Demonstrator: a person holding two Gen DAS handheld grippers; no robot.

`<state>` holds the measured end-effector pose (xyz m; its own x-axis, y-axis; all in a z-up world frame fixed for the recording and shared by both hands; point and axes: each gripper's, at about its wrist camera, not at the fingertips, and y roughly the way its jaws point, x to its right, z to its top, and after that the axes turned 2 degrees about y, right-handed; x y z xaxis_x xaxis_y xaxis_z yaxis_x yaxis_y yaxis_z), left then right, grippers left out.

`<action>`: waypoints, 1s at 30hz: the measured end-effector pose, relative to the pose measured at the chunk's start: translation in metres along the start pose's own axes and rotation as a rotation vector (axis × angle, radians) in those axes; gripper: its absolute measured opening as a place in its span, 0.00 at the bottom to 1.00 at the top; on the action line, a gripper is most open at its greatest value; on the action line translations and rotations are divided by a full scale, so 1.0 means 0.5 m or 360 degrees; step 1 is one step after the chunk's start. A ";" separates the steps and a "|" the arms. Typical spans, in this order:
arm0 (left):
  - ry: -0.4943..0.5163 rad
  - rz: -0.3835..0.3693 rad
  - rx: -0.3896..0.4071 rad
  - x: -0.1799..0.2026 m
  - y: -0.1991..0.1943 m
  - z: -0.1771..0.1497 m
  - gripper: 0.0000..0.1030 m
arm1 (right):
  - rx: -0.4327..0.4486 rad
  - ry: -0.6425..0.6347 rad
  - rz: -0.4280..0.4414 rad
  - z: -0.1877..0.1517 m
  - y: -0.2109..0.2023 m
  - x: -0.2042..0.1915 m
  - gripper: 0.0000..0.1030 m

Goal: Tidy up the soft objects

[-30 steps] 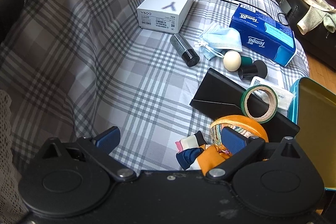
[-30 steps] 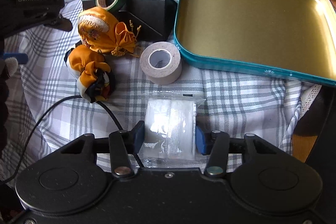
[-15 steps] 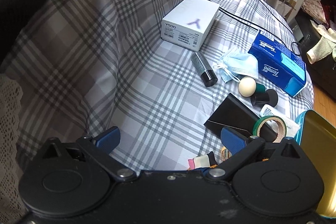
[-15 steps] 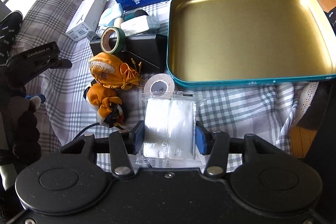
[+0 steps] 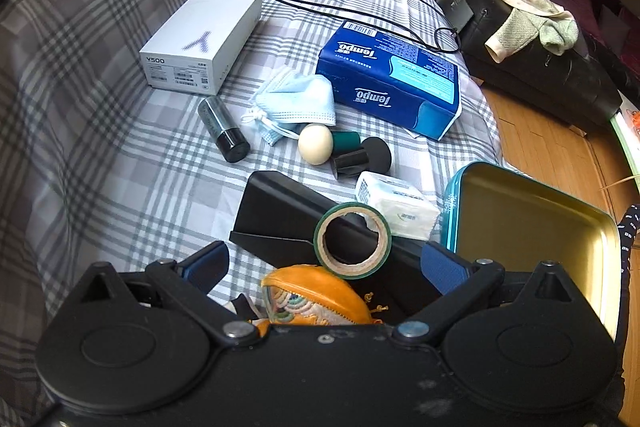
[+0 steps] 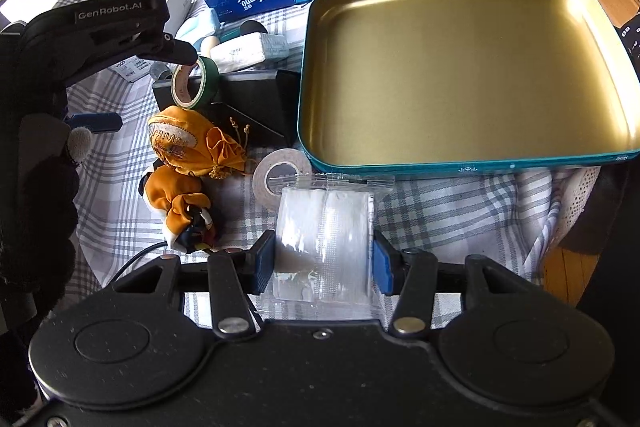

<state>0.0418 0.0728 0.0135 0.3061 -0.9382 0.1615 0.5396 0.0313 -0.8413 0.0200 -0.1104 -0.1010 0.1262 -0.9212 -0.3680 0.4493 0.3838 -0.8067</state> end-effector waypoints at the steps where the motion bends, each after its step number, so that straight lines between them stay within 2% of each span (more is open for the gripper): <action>1: 0.0000 -0.0003 -0.0009 0.003 0.005 0.003 0.99 | -0.0001 -0.0001 0.0002 0.000 0.002 0.000 0.48; 6: -0.0036 -0.0046 -0.0070 0.002 0.030 0.014 0.98 | 0.0011 -0.0033 0.0008 0.003 0.006 -0.004 0.48; 9: -0.0032 -0.0038 -0.0095 0.002 0.039 0.015 0.86 | 0.0030 -0.0056 0.0006 0.007 0.005 -0.006 0.48; 17: -0.0046 -0.0103 -0.0144 0.004 0.055 0.018 0.43 | 0.0058 -0.0071 0.0047 0.024 0.004 0.006 0.48; 23: 0.0002 -0.0020 -0.0093 0.015 0.035 0.014 0.43 | 0.0094 -0.0031 0.0102 0.042 -0.009 0.032 0.48; 30: 0.0110 0.0073 0.0041 0.071 -0.021 0.027 0.43 | 0.0239 0.0044 0.0107 0.080 -0.047 0.075 0.48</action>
<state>0.0576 0.0439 0.0351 0.2766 -0.9571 0.0867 0.5469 0.0826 -0.8331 0.0495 -0.1563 -0.0776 0.1369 -0.8907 -0.4334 0.5679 0.4290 -0.7025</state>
